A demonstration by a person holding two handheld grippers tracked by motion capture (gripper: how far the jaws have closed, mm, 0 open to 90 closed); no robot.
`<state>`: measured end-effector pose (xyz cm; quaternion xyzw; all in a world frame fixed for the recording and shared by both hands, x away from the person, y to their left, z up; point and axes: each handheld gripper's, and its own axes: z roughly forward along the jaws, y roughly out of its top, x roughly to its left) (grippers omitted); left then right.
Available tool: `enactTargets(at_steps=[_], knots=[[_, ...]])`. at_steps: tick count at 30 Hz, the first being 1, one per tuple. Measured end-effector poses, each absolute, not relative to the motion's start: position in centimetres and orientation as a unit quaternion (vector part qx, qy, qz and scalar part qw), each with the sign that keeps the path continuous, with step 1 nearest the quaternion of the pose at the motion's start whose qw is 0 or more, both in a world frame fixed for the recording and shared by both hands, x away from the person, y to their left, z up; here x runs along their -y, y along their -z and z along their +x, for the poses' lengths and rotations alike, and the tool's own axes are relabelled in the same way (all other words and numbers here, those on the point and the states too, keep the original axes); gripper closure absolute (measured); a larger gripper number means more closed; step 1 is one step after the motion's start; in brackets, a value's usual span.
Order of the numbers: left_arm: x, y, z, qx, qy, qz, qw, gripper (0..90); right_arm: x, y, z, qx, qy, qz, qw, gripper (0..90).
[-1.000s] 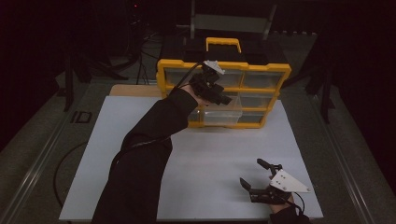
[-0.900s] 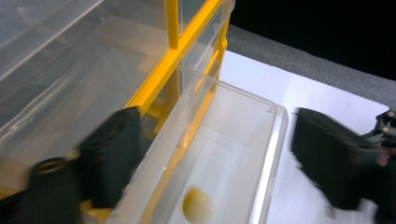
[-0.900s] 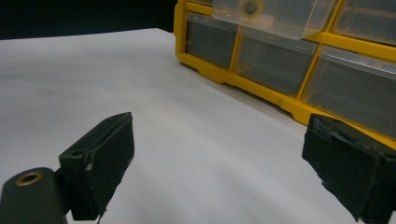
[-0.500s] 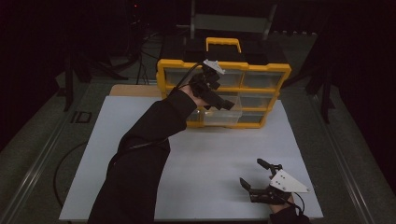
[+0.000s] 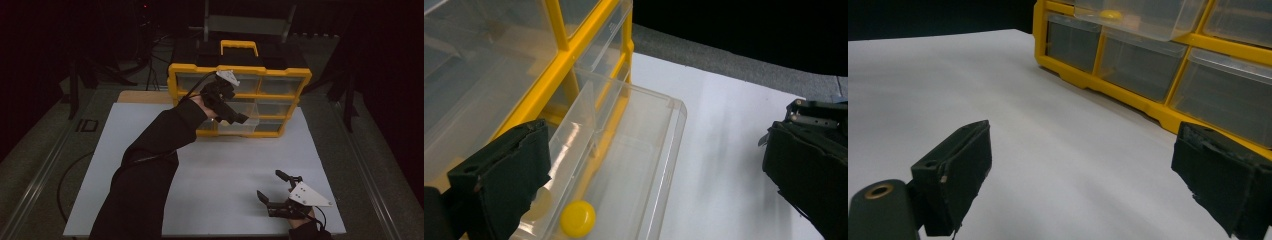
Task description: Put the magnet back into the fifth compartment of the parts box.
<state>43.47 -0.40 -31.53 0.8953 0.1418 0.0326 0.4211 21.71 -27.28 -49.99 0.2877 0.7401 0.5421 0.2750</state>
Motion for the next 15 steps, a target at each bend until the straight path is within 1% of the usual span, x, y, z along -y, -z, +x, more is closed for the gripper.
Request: enactTargets(at_steps=[2, 6, 9, 15], knots=[[0.2, 31.7, 43.5, -0.143, -0.044, 0.895, 0.419, 0.0, 27.3, 50.1, 21.7, -0.741, -0.542, 0.287, 0.274, 9.3], [-0.4, 31.7, 43.7, -0.143, -0.042, 0.888, 0.436, 0.0, 27.3, 50.1, 21.8, -0.74, -0.543, 0.289, 0.272, 9.3], [-0.7, 31.5, 43.6, -0.139, -0.055, 0.887, 0.436, 0.0, 27.3, 50.0, 21.9, -0.739, -0.544, 0.289, 0.273, 9.3], [-1.4, 31.1, 43.2, -0.14, -0.054, 0.884, 0.444, 0.0, 27.3, 50.0, 21.9, -0.74, -0.543, 0.289, 0.274, 9.4]])
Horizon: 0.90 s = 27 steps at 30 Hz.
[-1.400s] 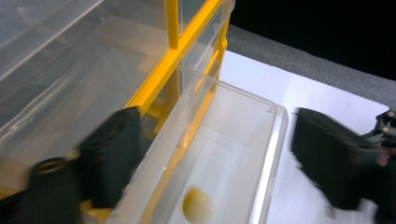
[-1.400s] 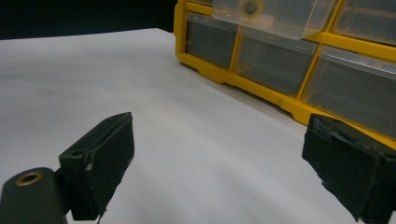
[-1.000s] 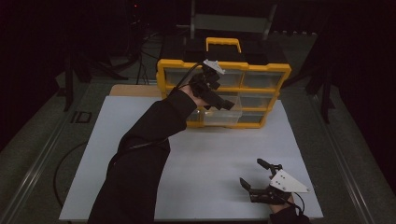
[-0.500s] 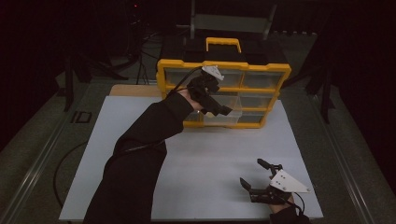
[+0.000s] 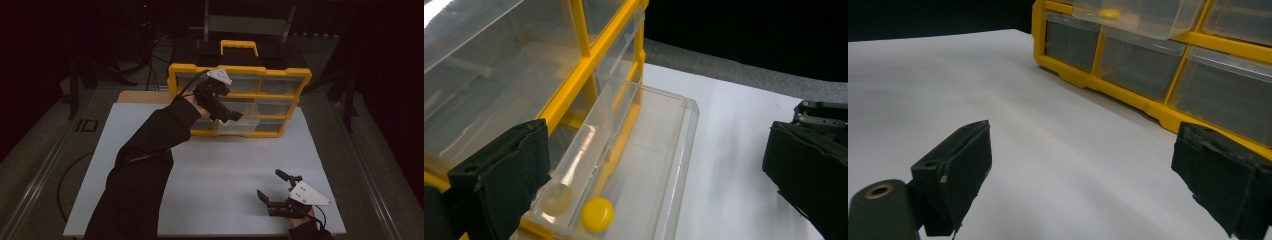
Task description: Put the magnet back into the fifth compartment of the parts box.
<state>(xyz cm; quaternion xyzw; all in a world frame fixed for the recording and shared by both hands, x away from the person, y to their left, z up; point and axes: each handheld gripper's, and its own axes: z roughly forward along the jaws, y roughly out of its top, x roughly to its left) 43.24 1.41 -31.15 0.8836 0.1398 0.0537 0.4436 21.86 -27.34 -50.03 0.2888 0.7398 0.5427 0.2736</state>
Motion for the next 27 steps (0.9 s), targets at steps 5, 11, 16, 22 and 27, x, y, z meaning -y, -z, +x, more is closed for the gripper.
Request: enactTargets(at_steps=[5, 11, 16, 22, 27], knots=[[-2.0, 31.2, 42.9, -0.138, -0.045, 0.881, 0.45, 0.0, 27.4, 50.0, 21.8, -0.739, -0.543, 0.288, 0.275, 9.3], [-2.9, 31.4, 42.4, -0.14, -0.047, 0.879, 0.453, 0.0, 27.3, 50.0, 21.8, -0.741, -0.542, 0.287, 0.276, 9.3], [-3.8, 31.5, 42.0, -0.143, -0.053, 0.879, 0.451, 0.1, 27.3, 49.9, 21.7, -0.74, -0.541, 0.288, 0.277, 9.3], [-5.0, 31.6, 41.5, -0.146, -0.056, 0.878, 0.453, 0.1, 27.2, 49.9, 21.7, -0.741, -0.541, 0.285, 0.276, 9.3], [-6.0, 31.8, 41.3, -0.154, -0.061, 0.874, 0.456, 0.0, 27.2, 49.9, 21.7, -0.742, -0.54, 0.286, 0.277, 9.3]])
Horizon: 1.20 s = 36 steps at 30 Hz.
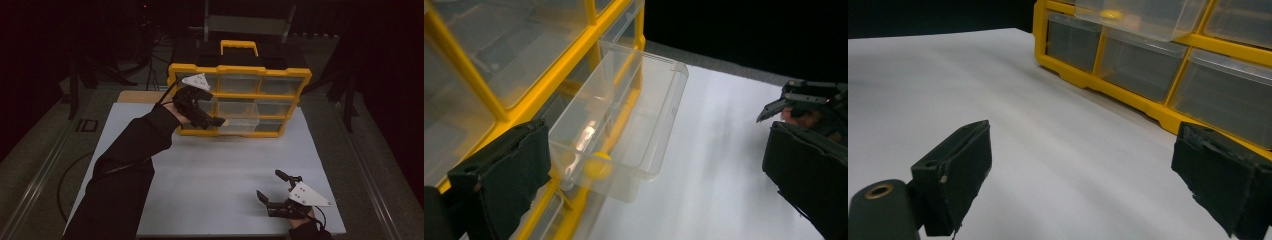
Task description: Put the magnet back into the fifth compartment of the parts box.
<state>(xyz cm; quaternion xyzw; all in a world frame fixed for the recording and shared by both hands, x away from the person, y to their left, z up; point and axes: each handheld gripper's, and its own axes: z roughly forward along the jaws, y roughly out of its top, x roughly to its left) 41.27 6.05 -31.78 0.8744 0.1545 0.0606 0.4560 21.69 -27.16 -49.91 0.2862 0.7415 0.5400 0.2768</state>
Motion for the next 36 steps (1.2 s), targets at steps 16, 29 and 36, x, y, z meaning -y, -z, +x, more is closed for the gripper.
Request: enactTargets(at_steps=[16, 29, 36], knots=[[-8.4, 32.4, 39.9, -0.154, -0.062, 0.869, 0.466, 0.1, 27.1, 49.9, 21.7, -0.743, -0.539, 0.287, 0.276, 9.3], [-10.6, 33.2, 38.9, -0.159, -0.061, 0.865, 0.473, 0.1, 27.1, 49.9, 21.7, -0.743, -0.538, 0.286, 0.277, 9.3], [-11.9, 33.6, 38.3, -0.166, -0.068, 0.862, 0.475, 0.0, 27.1, 49.9, 21.7, -0.743, -0.537, 0.287, 0.277, 9.3]])
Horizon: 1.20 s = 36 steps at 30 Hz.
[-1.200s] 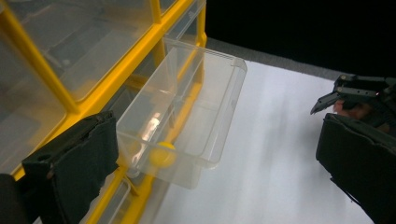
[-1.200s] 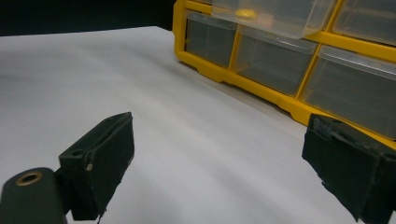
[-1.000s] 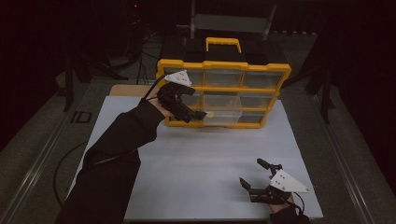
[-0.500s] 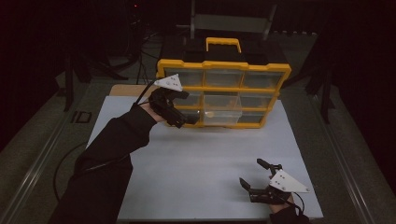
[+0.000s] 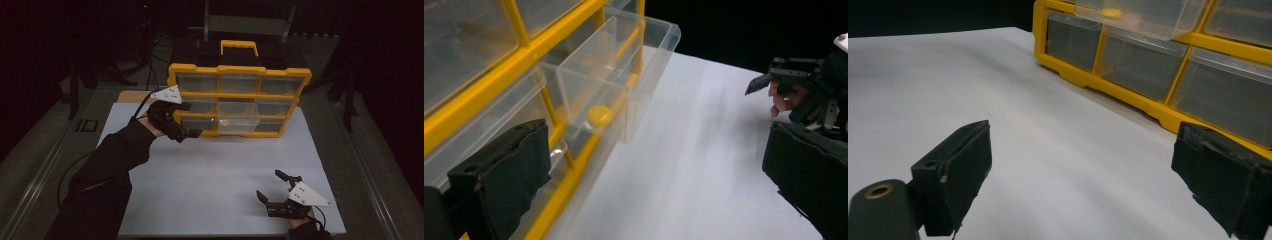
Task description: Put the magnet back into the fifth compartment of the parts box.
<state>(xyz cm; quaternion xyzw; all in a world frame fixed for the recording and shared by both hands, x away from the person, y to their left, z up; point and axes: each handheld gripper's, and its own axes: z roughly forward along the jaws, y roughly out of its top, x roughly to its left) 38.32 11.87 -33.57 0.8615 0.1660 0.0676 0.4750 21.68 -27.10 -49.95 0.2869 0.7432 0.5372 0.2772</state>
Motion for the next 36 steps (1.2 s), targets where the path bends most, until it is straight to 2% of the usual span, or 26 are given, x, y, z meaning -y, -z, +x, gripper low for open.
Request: enactTargets(at_steps=[36], knots=[[-17.7, 38.7, 34.5, -0.197, -0.076, 0.857, 0.471, 0.0, 27.1, 50.0, 21.7, -0.745, -0.535, 0.286, 0.278, 9.3]])
